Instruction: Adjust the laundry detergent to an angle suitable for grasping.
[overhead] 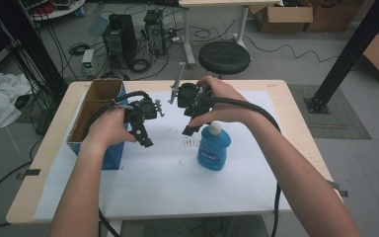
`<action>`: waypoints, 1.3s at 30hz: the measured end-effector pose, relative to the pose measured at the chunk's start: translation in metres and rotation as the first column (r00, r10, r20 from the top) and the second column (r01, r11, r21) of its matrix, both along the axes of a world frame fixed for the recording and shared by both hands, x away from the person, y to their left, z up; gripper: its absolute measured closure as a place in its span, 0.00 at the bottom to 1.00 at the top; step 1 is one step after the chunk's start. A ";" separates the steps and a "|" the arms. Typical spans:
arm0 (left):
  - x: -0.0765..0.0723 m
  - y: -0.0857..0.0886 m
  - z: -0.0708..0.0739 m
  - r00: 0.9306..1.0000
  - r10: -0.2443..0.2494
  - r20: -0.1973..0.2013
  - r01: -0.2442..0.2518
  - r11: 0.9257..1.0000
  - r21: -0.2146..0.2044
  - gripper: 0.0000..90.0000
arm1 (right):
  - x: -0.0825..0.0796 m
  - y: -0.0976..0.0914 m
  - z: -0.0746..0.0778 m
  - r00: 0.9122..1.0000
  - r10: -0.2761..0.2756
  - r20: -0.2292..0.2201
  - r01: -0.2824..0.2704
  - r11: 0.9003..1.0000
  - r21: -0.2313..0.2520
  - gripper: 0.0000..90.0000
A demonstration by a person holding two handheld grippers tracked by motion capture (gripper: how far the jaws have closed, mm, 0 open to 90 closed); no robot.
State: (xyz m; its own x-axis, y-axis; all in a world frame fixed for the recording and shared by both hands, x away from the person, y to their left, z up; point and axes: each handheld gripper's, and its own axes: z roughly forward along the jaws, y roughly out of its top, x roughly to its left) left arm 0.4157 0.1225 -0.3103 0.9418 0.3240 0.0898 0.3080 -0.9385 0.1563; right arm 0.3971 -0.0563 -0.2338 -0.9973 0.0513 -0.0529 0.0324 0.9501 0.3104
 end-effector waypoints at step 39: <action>-0.003 -0.002 0.003 1.000 0.012 -0.010 -0.012 1.000 -0.002 0.00 | -0.002 -0.007 0.000 1.000 0.012 0.003 -0.012 1.000 0.015 0.31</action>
State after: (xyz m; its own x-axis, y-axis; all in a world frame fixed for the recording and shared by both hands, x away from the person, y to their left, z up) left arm 0.4127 0.1205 -0.3071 0.9387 0.3354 0.0796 0.3207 -0.9344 0.1548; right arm 0.3956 -0.0631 -0.2334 -0.9977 0.0403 -0.0551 0.0203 0.9456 0.3246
